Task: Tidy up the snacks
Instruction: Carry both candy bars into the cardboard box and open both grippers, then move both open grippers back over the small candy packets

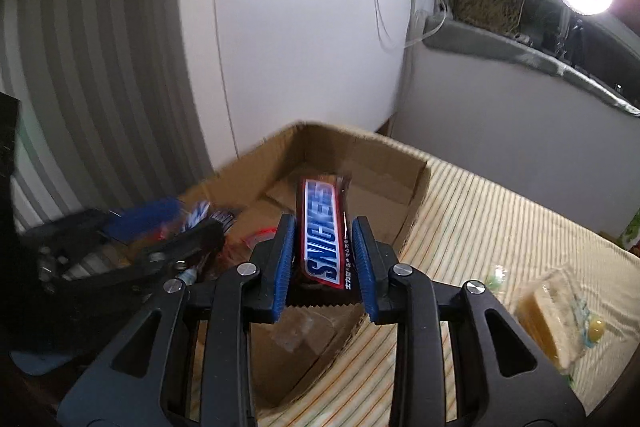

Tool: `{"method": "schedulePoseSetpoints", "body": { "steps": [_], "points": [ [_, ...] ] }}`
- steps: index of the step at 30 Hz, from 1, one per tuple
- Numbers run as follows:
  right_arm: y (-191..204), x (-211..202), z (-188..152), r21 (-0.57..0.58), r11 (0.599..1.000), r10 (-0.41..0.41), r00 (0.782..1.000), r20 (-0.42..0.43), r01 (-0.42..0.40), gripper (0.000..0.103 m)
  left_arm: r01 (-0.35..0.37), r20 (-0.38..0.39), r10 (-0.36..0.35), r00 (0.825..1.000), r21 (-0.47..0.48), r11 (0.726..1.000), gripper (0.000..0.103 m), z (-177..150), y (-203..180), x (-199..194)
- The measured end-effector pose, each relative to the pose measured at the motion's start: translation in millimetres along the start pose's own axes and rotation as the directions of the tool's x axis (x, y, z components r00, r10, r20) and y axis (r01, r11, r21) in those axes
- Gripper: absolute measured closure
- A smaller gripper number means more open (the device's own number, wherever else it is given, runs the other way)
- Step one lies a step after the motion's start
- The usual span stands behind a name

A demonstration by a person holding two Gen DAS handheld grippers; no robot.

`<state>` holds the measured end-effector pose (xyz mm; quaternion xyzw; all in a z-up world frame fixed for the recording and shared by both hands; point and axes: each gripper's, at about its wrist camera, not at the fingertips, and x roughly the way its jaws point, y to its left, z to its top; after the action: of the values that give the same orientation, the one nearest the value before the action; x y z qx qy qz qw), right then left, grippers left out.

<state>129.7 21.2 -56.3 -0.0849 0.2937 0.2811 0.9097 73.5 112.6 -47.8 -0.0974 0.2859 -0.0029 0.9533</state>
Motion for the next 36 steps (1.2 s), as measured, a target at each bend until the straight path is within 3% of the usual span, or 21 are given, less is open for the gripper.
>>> {"method": "schedulePoseSetpoints", "body": {
  "steps": [3, 4, 10, 15, 22, 30, 36],
  "points": [
    [-8.0, 3.1, -5.3, 0.021, 1.000, 0.008, 1.000, 0.009, -0.008, 0.056, -0.062, 0.001, 0.063, 0.998, -0.028, 0.998, 0.032, -5.2, 10.2, 0.6],
    [-9.8, 2.2, -6.2, 0.022, 1.000, 0.002, 1.000, 0.015, -0.002, 0.055, -0.056, 0.014, 0.057, 0.998, -0.050, 0.997, 0.029, -5.1, 16.5, -3.0],
    [-16.4, -11.5, -10.7, 0.049, 0.999, -0.017, 0.999, 0.032, 0.016, 0.054, -0.085, 0.067, 0.092, 0.993, -0.104, 0.991, 0.029, 5.5, 34.3, -26.6],
    [-7.2, -26.5, -11.3, 0.038, 0.999, -0.017, 0.999, 0.048, 0.015, 0.048, -0.100, 0.085, 0.109, 0.990, -0.103, 0.990, 0.028, 7.2, 35.5, -42.0],
    [7.4, -39.3, -10.4, 0.018, 1.000, -0.006, 0.998, 0.067, 0.005, 0.048, -0.111, 0.106, 0.124, 0.987, -0.119, 0.987, 0.027, 4.2, 45.1, -65.0],
    [3.3, -47.6, -14.9, 0.033, 0.999, -0.003, 0.997, 0.080, 0.001, 0.047, -0.116, 0.111, 0.128, 0.986, -0.107, 0.987, 0.027, 3.9, 37.2, -59.3],
    [-29.2, -67.7, -35.1, 0.100, 0.995, -0.031, 0.995, 0.092, 0.021, 0.047, -0.105, 0.102, 0.110, 0.989, -0.057, 0.993, 0.027, 3.3, 11.5, -50.8]
  ]
}}
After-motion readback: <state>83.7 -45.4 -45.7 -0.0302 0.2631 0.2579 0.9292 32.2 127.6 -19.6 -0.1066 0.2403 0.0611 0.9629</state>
